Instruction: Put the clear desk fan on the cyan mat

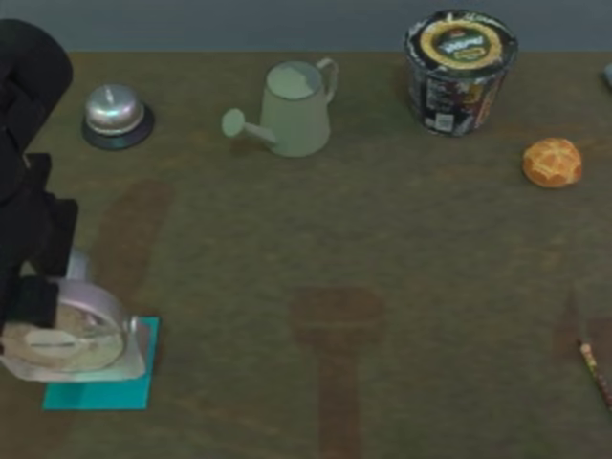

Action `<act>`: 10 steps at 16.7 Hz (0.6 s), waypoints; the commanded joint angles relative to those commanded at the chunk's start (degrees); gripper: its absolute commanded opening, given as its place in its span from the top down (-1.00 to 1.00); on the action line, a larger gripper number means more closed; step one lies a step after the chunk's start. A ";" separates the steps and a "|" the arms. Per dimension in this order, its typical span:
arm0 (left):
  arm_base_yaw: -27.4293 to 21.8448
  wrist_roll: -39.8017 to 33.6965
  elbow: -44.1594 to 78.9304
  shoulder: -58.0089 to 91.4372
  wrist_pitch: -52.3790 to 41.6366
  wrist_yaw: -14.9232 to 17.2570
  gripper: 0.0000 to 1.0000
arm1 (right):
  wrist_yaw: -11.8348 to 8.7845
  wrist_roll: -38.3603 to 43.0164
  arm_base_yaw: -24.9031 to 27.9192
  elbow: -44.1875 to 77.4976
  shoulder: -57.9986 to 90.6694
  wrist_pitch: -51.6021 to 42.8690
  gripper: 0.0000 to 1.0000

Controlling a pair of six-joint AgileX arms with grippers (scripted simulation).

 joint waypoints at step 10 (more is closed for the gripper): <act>0.00 0.00 0.00 0.00 0.00 0.00 -1.00 | 0.00 0.00 0.00 0.00 0.00 0.00 -1.00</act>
